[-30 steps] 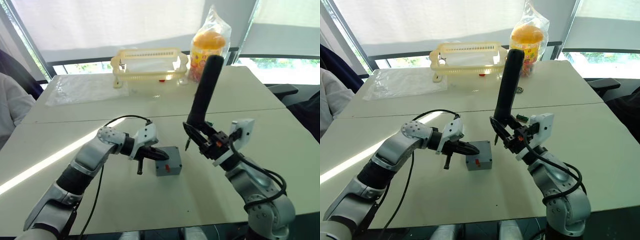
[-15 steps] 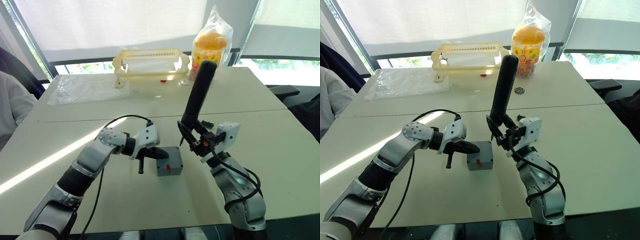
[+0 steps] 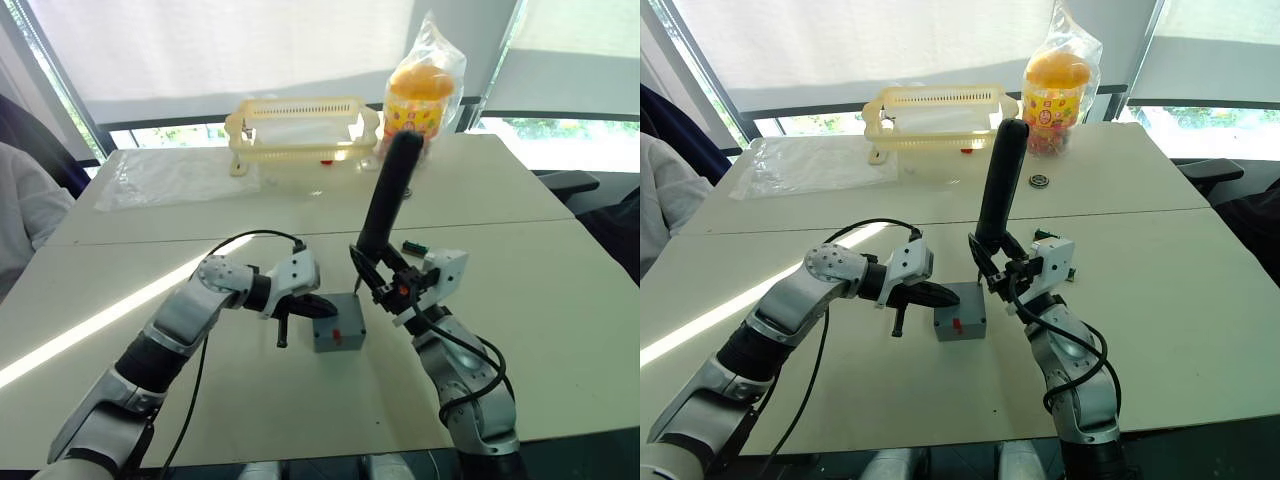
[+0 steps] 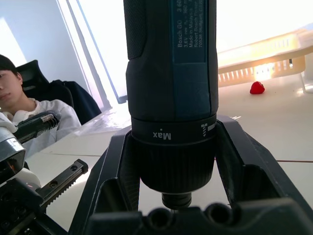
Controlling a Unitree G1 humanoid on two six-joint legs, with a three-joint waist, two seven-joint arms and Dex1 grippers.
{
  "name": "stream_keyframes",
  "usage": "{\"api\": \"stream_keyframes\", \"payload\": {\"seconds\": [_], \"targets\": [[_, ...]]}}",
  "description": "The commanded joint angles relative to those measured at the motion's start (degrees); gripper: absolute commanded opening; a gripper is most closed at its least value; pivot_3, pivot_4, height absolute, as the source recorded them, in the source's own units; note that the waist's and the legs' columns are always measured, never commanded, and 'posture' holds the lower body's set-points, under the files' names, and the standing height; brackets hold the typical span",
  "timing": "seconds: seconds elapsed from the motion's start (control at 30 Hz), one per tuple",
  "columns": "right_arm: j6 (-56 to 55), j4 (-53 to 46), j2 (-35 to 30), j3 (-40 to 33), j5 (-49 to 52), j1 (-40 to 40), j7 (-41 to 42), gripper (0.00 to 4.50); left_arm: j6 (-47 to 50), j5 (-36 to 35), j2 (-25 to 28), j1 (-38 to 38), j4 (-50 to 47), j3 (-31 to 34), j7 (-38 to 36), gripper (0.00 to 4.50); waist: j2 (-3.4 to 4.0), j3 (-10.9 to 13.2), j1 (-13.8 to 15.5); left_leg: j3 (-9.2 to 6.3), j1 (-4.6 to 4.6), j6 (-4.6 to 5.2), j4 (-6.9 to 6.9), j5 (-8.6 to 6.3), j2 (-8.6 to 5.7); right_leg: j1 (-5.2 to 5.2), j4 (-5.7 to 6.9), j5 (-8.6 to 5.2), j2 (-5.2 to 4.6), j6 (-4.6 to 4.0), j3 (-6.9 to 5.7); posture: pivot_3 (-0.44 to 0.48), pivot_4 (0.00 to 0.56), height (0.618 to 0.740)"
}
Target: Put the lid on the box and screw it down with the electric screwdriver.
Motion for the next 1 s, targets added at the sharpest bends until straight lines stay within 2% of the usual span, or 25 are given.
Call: {"api": "stream_keyframes", "payload": {"seconds": [0.03,0.5,1.0], "targets": [[-2.4,-2.1,-0.3,0.4,0.1,-1.5,0.1,1.71,0.9,1.1,0.6,0.7,-0.5,-0.3,0.3,0.0,0.0,0.0,0.0,0.0,0.0,0.0,0.0,0.0,0.0,0.0,0.0,0.0,0.0,0.0,0.0,0.0,0.15,0.74],[-1.4,-4.5,-0.6,-0.1,1.3,-2.4,-1.3,1.71,1.3,1.1,0.4,0.4,-0.7,-0.4,0.7,0.0,0.0,0.0,0.0,0.0,0.0,0.0,0.0,0.0,0.0,0.01,0.0,0.0,0.0,0.0,0.0,0.0,0.15,0.74],[-1.0,-5.3,-1.9,1.4,1.7,0.2,-1.3,1.71,1.7,1.0,0.5,0.5,-1.2,-0.6,0.7,0.0,0.0,0.0,0.0,0.0,0.0,0.0,0.0,0.0,0.0,0.01,0.0,0.0,0.0,0.0,0.0,0.0,0.15,0.74]]}}
